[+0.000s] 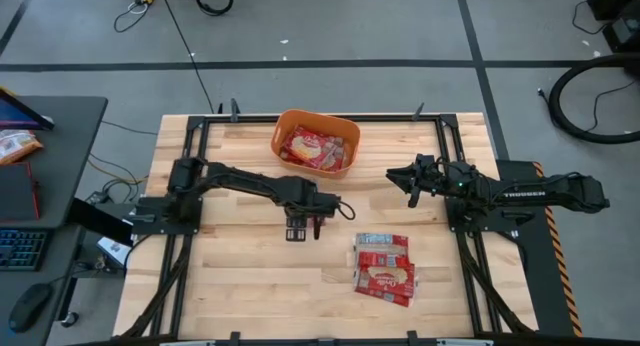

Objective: Sort popcorn bags into baskets
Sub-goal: Put the red popcorn bag into the orange bin

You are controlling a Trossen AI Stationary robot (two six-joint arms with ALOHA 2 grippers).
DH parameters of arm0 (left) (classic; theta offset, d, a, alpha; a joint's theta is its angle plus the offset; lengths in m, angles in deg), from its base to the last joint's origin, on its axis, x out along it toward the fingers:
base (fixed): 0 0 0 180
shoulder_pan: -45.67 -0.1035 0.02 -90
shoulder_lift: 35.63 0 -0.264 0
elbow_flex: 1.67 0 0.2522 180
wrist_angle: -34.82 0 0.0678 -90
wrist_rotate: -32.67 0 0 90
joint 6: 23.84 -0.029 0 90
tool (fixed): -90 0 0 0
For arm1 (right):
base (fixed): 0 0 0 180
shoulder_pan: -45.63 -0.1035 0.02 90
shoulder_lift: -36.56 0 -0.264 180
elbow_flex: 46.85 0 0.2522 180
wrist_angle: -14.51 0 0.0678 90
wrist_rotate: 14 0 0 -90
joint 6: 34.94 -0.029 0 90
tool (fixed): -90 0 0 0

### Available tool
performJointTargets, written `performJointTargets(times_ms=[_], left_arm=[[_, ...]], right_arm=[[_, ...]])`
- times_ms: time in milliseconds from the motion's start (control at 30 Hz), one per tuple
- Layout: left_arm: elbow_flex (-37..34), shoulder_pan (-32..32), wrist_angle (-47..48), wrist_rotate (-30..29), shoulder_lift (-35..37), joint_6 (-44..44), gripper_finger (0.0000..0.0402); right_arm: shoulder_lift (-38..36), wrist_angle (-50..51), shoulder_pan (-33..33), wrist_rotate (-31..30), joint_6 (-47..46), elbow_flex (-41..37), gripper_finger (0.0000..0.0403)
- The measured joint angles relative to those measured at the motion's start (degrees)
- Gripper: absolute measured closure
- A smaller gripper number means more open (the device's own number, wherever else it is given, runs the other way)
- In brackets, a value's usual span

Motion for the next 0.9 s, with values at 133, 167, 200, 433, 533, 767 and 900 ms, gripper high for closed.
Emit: performJointTargets(times_ms=[133,167,200,433,533,767,900], left_arm=[[0.1,0.8,-0.4,-0.6,3.5,-3.1,0.0251],[0.1,1.1,-0.4,-1.6,4.0,-4.2,0.0251],[0.1,1.4,-0.3,-3.0,4.2,-5.3,0.0251],[-7.4,3.0,-1.3,-15.5,4.0,-18.9,0.0251],[-12.1,4.3,-3.2,-24.6,4.0,-23.9,0.0251],[-21.1,6.8,-17.4,-29.6,4.0,-35.1,0.0251],[-24.4,6.8,-22.8,-30.4,4.0,-37.9,0.0251]], right_arm=[[0.0,0.0,0.0,0.0,0.0,0.0,0.0313],[0.0,0.1,0.0,0.0,0.0,0.0,0.0313],[0.0,0.0,0.0,0.0,0.0,0.0,0.0313],[0.0,0.0,0.0,0.0,0.0,0.0,0.0313],[0.0,0.0,0.0,0.0,0.0,0.0,0.0313],[0.0,0.1,0.0,0.0,0.0,0.0,0.0313],[0.0,0.0,0.0,0.0,0.0,0.0,0.0313]])
